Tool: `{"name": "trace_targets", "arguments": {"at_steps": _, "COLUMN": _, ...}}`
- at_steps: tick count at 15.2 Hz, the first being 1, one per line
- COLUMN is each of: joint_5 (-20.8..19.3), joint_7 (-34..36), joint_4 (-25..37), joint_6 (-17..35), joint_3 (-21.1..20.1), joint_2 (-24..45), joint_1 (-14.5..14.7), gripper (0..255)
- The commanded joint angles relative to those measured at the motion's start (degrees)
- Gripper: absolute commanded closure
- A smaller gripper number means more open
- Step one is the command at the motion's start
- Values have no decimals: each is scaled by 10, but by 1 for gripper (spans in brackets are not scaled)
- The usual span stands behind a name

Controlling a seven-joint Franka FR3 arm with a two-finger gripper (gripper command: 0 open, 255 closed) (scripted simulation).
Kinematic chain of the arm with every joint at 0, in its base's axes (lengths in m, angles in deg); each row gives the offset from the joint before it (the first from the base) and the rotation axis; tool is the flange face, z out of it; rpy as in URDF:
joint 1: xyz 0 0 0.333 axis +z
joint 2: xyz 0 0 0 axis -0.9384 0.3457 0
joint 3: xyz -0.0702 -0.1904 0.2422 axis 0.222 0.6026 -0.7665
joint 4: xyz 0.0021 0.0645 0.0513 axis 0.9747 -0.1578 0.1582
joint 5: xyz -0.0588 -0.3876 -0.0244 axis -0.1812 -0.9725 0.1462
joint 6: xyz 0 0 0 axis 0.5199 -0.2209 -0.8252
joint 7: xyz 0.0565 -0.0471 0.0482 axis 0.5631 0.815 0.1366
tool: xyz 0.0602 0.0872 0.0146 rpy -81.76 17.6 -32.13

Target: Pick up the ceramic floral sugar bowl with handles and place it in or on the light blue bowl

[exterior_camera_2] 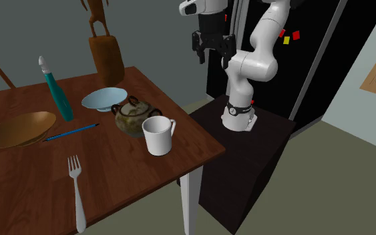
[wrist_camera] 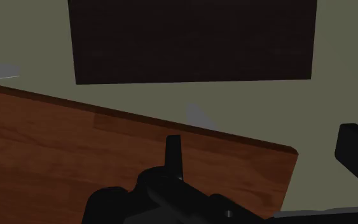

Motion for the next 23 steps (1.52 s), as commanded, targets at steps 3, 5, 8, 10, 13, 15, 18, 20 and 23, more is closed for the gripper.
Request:
{"name": "trace_targets", "arguments": {"at_steps": 3, "joint_5": -10, "joint_7": -7, "joint_4": 9, "joint_6": 33, "joint_3": 9, "joint_2": 34, "joint_1": -6, "gripper": 0}}
{"name": "trace_targets", "arguments": {"at_steps": 5, "joint_5": -18, "joint_7": -14, "joint_4": 21, "joint_6": 64, "joint_3": 18, "joint_2": 69, "joint_1": -12, "gripper": 0}}
{"name": "trace_targets", "arguments": {"at_steps": 8, "joint_5": -29, "joint_7": -24, "joint_4": 44, "joint_6": 108, "joint_3": 31, "joint_2": 123, "joint_1": -20, "gripper": 0}}
{"name": "trace_targets", "arguments": {"at_steps": 10, "joint_5": -34, "joint_7": -31, "joint_4": 63, "joint_6": 134, "joint_3": 39, "joint_2": 159, "joint_1": -24, "gripper": 0}}
{"name": "trace_targets", "arguments": {"at_steps": 13, "joint_5": -40, "joint_7": -40, "joint_4": 96, "joint_6": 169, "joint_3": 52, "joint_2": 215, "joint_1": -31, "gripper": 0}}
{"name": "trace_targets", "arguments": {"at_steps": 15, "joint_5": -42, "joint_7": -47, "joint_4": 121, "joint_6": 190, "joint_3": 59, "joint_2": 252, "joint_1": -35, "gripper": 0}}
{"name": "trace_targets", "arguments": {"at_steps": 18, "joint_5": -42, "joint_7": -57, "joint_4": 163, "joint_6": 217, "joint_3": 71, "joint_2": 308, "joint_1": -40, "gripper": 0}}
{"name": "trace_targets", "arguments": {"at_steps": 20, "joint_5": -40, "joint_7": -64, "joint_4": 195, "joint_6": 232, "joint_3": 78, "joint_2": 346, "joint_1": -44, "gripper": 0}}
{"name": "trace_targets", "arguments": {"at_steps": 23, "joint_5": -35, "joint_7": -75, "joint_4": 247, "joint_6": 249, "joint_3": 88, "joint_2": 403, "joint_1": -50, "gripper": 0}}
